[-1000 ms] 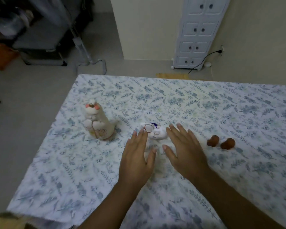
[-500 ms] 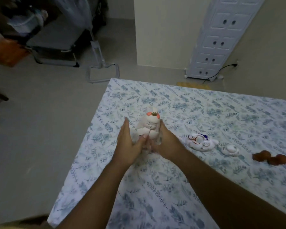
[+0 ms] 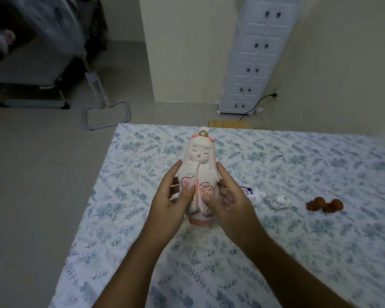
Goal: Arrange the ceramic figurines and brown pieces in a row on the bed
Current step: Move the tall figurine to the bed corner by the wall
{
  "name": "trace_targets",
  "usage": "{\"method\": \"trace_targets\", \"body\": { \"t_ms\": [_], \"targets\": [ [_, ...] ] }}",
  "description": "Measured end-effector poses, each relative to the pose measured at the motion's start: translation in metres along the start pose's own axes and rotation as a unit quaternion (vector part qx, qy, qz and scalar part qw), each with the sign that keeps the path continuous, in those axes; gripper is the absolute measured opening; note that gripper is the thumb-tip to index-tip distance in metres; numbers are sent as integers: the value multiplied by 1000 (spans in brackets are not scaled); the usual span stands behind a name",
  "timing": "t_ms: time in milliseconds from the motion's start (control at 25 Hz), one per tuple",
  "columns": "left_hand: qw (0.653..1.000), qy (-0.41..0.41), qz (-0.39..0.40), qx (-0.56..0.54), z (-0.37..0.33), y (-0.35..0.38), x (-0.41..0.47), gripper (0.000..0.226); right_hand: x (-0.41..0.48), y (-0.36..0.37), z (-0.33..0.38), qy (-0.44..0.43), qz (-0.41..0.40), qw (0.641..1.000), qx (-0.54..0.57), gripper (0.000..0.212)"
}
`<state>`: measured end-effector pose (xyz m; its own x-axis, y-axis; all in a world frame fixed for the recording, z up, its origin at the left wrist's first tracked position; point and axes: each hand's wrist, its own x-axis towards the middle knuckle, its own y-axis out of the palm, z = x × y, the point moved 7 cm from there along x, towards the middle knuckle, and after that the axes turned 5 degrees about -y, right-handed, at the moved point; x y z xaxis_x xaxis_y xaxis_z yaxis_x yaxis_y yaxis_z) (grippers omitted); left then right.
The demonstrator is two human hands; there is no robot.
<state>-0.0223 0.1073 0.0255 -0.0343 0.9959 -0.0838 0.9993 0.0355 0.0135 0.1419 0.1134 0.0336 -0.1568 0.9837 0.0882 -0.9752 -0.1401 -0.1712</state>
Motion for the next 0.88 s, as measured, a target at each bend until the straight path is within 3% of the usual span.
{"method": "trace_targets", "body": {
  "t_ms": [320,520,680,880],
  "targets": [
    [989,16,143,-31,-50,225,32,47,-31,-214,14,-7,-153,988,-15,79],
    [978,-33,206,15,-42,419,92,30,-25,-396,-50,33,-271,960,-57,91],
    [971,-53,222,72,-17,571,141,26,-15,-523,-116,50,-349,934,-61,77],
    [960,-81,246,103,34,702,200,32,-1,-631,-190,80,-439,893,-50,67]
  ]
}}
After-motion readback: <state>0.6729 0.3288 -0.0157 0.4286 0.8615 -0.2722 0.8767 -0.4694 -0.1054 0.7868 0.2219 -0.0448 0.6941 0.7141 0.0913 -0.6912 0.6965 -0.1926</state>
